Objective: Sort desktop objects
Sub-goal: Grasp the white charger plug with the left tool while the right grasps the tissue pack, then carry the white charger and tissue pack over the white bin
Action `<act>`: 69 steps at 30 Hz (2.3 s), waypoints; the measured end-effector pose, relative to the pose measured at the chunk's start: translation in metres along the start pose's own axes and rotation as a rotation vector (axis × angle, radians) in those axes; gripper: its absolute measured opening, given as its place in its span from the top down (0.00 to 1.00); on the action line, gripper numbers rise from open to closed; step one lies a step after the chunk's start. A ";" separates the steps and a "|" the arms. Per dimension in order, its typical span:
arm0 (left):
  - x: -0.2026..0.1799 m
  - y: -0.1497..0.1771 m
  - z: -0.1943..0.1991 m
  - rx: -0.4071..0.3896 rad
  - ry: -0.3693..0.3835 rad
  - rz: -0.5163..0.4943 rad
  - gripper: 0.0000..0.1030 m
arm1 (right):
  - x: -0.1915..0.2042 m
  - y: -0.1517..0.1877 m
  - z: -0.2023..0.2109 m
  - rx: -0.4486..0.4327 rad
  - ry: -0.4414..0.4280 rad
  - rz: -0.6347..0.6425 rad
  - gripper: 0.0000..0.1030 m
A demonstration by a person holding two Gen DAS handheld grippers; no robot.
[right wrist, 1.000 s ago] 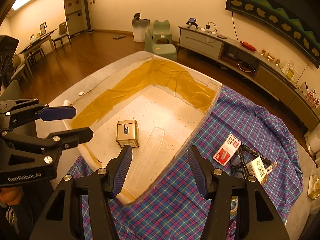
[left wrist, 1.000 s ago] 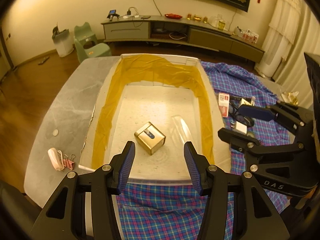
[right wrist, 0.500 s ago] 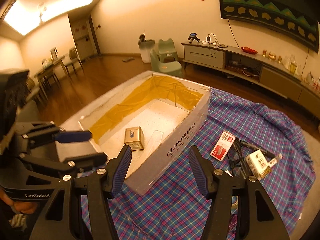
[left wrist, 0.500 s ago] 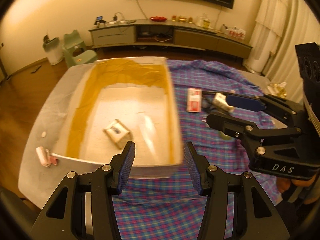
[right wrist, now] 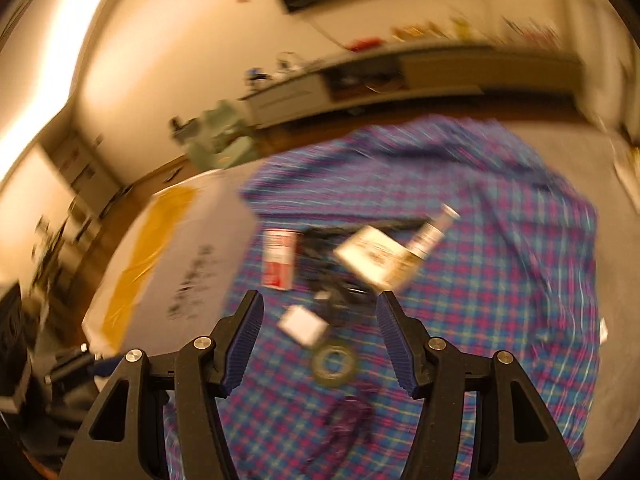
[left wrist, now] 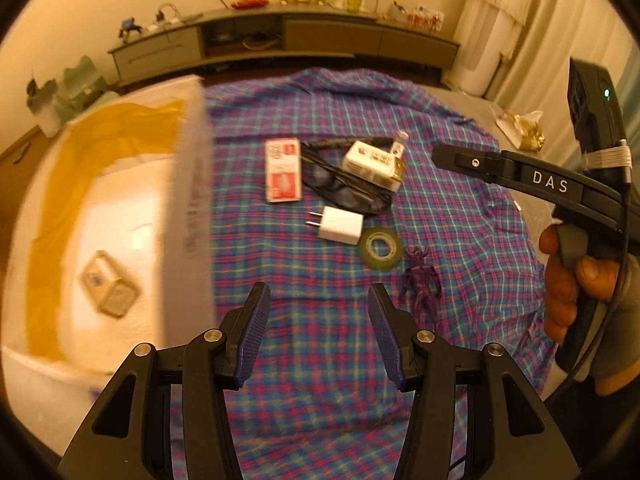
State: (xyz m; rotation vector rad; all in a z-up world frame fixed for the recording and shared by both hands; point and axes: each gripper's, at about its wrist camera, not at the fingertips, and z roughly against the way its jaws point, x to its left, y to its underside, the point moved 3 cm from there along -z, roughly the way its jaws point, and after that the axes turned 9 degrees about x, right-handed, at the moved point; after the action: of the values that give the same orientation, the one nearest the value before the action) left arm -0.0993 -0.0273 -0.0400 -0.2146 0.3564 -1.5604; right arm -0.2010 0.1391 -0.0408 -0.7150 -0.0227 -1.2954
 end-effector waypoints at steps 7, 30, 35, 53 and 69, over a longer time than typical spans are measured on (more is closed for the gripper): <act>-0.013 -0.038 -0.056 0.028 -0.014 0.008 0.48 | -0.046 -0.009 -0.048 0.086 -0.027 -0.112 0.42; -0.002 -0.060 -0.127 0.023 0.016 -0.006 0.41 | -0.026 -0.042 -0.118 0.176 0.111 0.392 0.50; -0.001 -0.056 -0.118 0.010 0.019 0.014 0.42 | -0.030 -0.037 -0.107 0.167 0.083 0.337 0.50; -0.005 -0.017 -0.030 -0.076 -0.023 0.019 0.42 | 0.009 0.005 -0.042 0.045 0.076 0.254 0.50; 0.003 0.026 0.033 -0.169 -0.108 -0.002 0.41 | 0.068 0.075 -0.003 -0.043 0.105 0.296 0.50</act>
State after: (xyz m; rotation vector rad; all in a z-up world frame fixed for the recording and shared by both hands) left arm -0.0639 -0.0332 -0.0189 -0.4290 0.4036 -1.5141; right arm -0.1152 0.0861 -0.0511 -0.6587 0.1907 -1.0504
